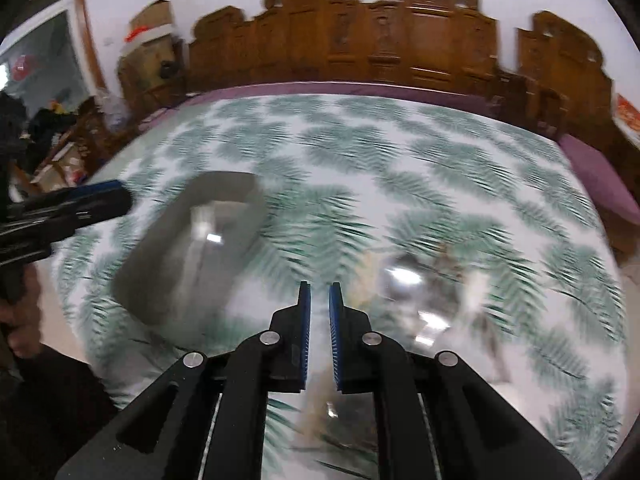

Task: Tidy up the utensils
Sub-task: 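Lower the steel fork into the grey tray and open the right tool, then grasp a white plastic spoon with the right tool while the left tool grasps a wooden chopstick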

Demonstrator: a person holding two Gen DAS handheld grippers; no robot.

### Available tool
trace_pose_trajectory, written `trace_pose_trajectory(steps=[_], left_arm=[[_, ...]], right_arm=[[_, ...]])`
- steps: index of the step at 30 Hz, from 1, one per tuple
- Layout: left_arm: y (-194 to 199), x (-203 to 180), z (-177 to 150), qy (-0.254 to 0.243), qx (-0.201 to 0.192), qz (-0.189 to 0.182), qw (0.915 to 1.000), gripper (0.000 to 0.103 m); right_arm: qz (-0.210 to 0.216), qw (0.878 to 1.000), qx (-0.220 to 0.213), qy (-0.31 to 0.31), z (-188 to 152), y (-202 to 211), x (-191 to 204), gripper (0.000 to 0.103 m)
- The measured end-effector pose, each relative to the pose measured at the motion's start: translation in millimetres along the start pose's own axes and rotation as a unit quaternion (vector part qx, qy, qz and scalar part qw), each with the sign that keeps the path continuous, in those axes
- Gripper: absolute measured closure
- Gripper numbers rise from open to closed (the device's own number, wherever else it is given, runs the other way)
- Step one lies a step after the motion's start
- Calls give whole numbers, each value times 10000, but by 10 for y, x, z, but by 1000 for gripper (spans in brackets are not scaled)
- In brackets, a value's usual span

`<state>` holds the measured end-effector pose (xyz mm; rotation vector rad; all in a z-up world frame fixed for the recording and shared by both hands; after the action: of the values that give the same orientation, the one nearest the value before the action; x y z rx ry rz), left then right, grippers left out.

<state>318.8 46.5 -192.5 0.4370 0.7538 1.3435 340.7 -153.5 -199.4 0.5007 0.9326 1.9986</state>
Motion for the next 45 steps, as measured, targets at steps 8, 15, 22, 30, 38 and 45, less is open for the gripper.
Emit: trace_pose_trajectory(steps=[8, 15, 22, 30, 38, 45], left_arm=[[-162, -427, -128, -259, 101, -229, 9993, 42], [-259, -544, -217, -277, 184, -320, 9989, 42], [-327, -723, -345, -429, 293, -395, 9979, 42], [-410, -922, -521, -661, 420, -364, 9963, 42], [-505, -1059, -623, -807, 518, -290, 9950, 42], [-603, -1227, -666, -956, 649, -273, 9929, 47]], right_arm=[[-450, 9969, 284, -582, -365, -274, -662, 77], [-557, 9920, 570, -976, -522, -567, -885, 77], [-500, 9894, 578, -1235, -523, -690, -956, 77], [-431, 9903, 576, -1188, -507, -695, -936, 90], [-205, 9922, 284, -1199, -428, -536, -938, 96], [-118, 9917, 29, -1281, -388, -378, -1041, 99]])
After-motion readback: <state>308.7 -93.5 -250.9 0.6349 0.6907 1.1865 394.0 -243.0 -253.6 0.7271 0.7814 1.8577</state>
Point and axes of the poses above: each gripper's, at about its wrist camera, not at the fingertips, and y roughly against the way its jaws point, x to its left, z to its top, the point moved 8 cm from there along -y, roughly the way its jaws point, and after that the axes turned 7 degrees about y, right-handed, at the moved point
